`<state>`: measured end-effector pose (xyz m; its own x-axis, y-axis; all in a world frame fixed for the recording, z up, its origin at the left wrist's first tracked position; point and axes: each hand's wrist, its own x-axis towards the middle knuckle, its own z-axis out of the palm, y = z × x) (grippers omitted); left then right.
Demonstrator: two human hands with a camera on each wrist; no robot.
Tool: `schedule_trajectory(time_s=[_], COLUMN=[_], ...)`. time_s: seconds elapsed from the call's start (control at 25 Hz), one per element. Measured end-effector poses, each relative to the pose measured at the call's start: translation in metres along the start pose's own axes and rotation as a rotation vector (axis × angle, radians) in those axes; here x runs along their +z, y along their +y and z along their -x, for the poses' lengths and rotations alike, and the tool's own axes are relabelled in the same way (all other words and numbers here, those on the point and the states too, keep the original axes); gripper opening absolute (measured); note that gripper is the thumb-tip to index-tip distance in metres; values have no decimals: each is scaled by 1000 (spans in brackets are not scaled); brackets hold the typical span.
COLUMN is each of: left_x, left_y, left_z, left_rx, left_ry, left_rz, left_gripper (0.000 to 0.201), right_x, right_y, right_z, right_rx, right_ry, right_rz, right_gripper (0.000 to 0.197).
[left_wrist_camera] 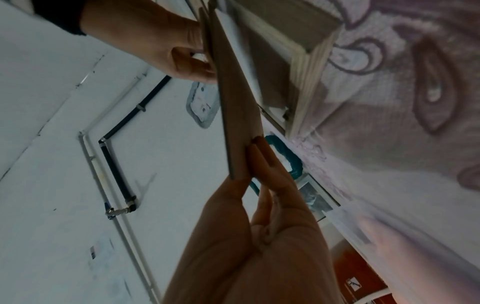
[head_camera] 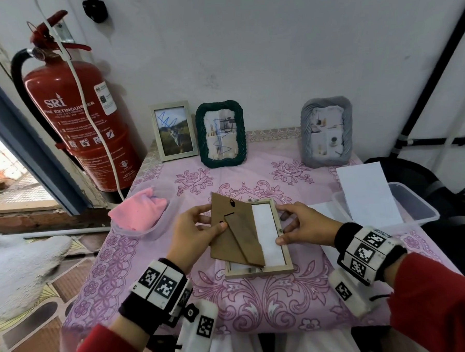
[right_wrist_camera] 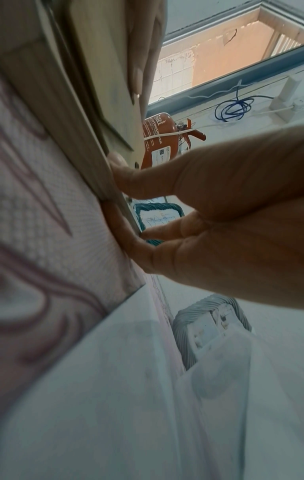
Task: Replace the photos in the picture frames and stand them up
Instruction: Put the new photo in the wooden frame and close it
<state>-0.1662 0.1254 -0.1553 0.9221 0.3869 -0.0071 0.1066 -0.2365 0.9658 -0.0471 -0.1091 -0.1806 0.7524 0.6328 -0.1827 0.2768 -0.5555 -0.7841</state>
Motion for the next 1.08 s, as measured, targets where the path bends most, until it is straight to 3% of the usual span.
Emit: schedule_trajectory(time_s=[0.6,0.84,1.08], left_x=[30,33,31], left_y=[-15,-16,-20], left_z=[-2,-3,-4], left_rx=[5,10,-11], left_ry=[-34,-59,-89], left_rz=[-233,-382,-340], left_gripper=[53,44,52], right_x=[-1,-2,-1], right_y=[-2,-5,-6], right_z=[4,6,8], right_rx=[39,42,42], right_ry=[-12,-15,-13], right_rz=[-7,-8,2], right_gripper=[90,87,85])
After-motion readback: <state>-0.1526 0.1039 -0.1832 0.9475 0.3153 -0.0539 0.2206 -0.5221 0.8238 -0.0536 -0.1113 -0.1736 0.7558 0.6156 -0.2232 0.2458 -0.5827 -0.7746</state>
